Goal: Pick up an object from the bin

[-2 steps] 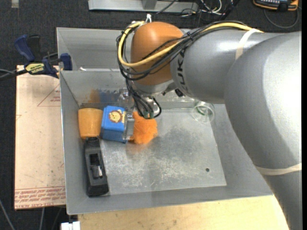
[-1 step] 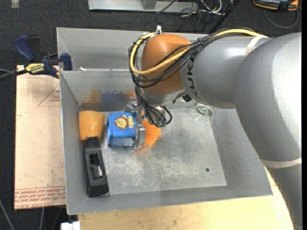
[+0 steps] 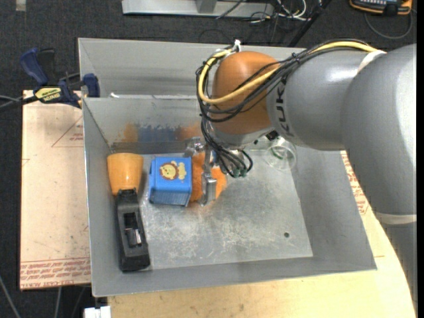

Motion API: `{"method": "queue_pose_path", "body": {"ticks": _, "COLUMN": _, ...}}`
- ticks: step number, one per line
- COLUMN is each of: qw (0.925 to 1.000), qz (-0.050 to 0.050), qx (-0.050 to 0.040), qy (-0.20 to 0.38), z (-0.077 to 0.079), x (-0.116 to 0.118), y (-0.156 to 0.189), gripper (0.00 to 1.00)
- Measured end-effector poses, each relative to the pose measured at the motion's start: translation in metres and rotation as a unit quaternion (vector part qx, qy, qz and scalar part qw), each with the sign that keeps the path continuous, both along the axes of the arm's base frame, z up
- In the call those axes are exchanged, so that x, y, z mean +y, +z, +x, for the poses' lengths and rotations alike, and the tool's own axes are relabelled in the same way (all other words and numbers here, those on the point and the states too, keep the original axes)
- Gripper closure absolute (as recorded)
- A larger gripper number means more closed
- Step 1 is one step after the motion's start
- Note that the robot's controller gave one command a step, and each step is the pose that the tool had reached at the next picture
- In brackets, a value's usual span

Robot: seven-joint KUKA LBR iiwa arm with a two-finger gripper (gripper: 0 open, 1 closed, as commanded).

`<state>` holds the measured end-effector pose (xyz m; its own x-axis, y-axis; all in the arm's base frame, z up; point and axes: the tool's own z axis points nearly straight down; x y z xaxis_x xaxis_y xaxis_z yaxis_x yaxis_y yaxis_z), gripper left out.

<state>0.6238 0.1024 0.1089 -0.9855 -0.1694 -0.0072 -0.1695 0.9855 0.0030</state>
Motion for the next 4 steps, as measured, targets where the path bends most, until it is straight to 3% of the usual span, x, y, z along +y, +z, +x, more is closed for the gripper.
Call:
{"method": "queue_pose_path", "body": {"ticks": 1, "qw": 0.9997, "qz": 0.000, "qx": 0.0022, "qy": 0.025, "z": 0.003, "x": -0.012, "y": -0.025, "gripper": 0.00}}
{"method": "queue_pose_path", "body": {"ticks": 2, "qw": 0.9903, "qz": 0.001, "qx": -0.0048, "qy": 0.139, "z": 0.015, "x": -0.012, "y": -0.037, "gripper": 1.00}}
{"method": "queue_pose_path", "body": {"ticks": 3, "qw": 0.9903, "qz": 0.001, "qx": -0.0047, "qy": 0.139, "z": 0.015, "x": -0.012, "y": -0.037, "gripper": 1.00}}
{"method": "queue_pose_path", "body": {"ticks": 4, "qw": 0.9852, "qz": 0.000, "qx": -0.0052, "qy": 0.172, "z": 0.011, "x": -0.012, "y": -0.035, "gripper": 1.00}}
